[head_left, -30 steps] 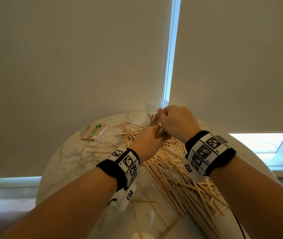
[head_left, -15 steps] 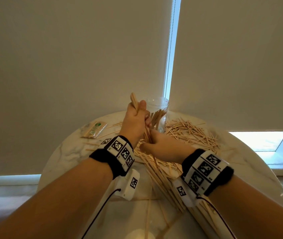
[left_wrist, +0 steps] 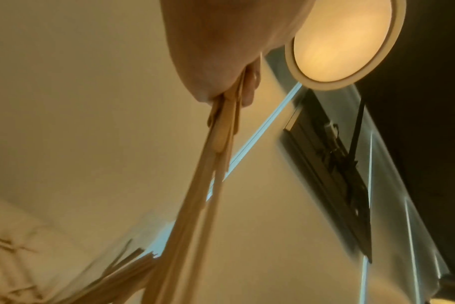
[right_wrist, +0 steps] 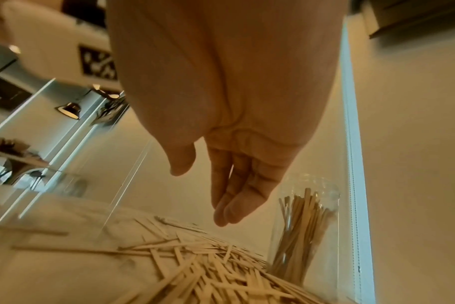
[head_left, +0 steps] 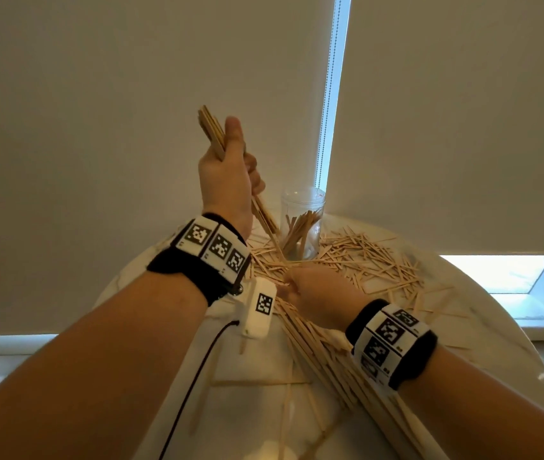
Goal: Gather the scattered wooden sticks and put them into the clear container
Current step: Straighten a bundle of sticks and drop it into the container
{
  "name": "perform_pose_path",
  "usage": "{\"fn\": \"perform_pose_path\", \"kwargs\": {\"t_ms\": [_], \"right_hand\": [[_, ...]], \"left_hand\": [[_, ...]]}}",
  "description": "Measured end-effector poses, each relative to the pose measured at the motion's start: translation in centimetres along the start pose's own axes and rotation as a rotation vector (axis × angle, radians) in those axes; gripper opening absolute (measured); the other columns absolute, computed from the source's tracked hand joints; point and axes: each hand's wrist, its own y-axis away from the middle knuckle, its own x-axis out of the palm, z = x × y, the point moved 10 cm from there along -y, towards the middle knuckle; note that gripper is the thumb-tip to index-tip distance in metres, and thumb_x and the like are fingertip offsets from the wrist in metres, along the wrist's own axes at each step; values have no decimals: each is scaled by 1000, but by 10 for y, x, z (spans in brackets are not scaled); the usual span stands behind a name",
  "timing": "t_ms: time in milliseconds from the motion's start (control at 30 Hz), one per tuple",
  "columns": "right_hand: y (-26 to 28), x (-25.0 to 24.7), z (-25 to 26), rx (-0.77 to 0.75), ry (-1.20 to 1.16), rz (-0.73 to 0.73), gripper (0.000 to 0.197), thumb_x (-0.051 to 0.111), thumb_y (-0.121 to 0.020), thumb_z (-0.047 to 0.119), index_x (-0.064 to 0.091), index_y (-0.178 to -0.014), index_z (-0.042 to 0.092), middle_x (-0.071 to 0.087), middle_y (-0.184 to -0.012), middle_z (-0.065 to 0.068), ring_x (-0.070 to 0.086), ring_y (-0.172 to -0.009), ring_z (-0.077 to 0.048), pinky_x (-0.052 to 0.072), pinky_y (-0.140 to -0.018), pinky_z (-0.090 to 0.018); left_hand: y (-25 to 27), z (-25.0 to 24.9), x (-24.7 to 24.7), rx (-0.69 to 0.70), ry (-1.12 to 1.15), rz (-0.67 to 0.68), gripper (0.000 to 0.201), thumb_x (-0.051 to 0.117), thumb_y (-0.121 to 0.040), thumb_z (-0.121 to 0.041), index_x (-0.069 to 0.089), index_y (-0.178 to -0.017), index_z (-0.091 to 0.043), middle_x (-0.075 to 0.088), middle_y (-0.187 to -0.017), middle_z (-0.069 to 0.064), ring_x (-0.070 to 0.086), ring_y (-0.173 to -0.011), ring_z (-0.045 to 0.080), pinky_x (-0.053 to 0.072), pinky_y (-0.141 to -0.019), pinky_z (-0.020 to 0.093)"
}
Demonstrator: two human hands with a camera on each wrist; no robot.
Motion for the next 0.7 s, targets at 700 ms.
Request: {"fn": "perform_pose_path", "kwargs": {"t_ms": [700], "right_hand": [[1, -12, 14, 32, -423, 36, 52, 32, -107, 40, 69, -80, 14, 65, -76, 4, 59, -70, -9, 46, -72, -26]], "left_hand": [[35, 49, 17, -27, -215, 162, 40, 68, -92, -45, 45, -70, -20, 41, -53, -7, 35, -44, 12, 36, -47, 27]]}}
